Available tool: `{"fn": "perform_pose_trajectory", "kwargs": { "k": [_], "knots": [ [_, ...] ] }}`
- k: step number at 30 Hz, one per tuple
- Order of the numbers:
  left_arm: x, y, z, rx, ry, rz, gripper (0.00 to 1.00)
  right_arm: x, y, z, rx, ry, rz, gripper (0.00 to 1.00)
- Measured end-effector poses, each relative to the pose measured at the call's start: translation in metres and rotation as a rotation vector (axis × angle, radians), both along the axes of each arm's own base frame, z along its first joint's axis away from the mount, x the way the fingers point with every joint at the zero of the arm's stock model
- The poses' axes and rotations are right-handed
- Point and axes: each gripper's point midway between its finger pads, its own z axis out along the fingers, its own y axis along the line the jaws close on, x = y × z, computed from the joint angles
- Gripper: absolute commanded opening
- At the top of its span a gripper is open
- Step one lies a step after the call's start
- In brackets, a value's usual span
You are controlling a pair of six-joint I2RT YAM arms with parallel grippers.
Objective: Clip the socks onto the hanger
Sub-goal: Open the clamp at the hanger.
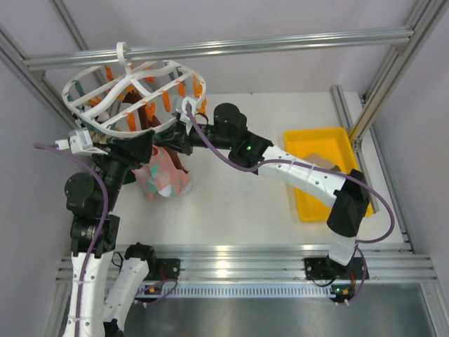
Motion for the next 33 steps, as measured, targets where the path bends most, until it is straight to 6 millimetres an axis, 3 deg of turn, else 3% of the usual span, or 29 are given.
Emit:
{"fn": "perform_pose_trajectory", "kwargs": {
  "k": [5, 15, 20, 21, 27, 30, 33],
  "knots": [
    [-0.007, 0.007, -0.002, 0.044, -0.001, 0.038, 0.67, -0.004, 0.009, 0.000, 0.003, 0.010, -0.034, 0.00],
    [-0.015, 0.010, 0.001, 0.114, -0.018, 0.049, 0.69, 0.005, 0.006, 0.000, 0.004, 0.012, -0.066, 0.00],
    [-0.017, 0.024, 0.007, 0.120, -0.015, 0.130, 0.70, 0.005, 0.006, -0.001, 0.003, 0.013, -0.066, 0.00],
    [-0.019, 0.027, 0.011, 0.122, -0.018, 0.148, 0.87, 0.005, 0.006, 0.000, 0.005, 0.012, -0.065, 0.00],
    [-0.026, 0.043, 0.028, 0.150, -0.050, 0.238, 0.86, 0.004, 0.006, -0.006, -0.014, 0.022, -0.060, 0.00],
    [-0.030, 0.031, 0.031, 0.165, -0.069, 0.171, 0.79, 0.004, 0.006, -0.006, -0.015, 0.021, -0.058, 0.00],
    [-0.039, -0.003, 0.032, 0.187, -0.100, -0.027, 0.71, 0.003, 0.006, -0.008, -0.018, 0.022, -0.052, 0.00]
  ]
}}
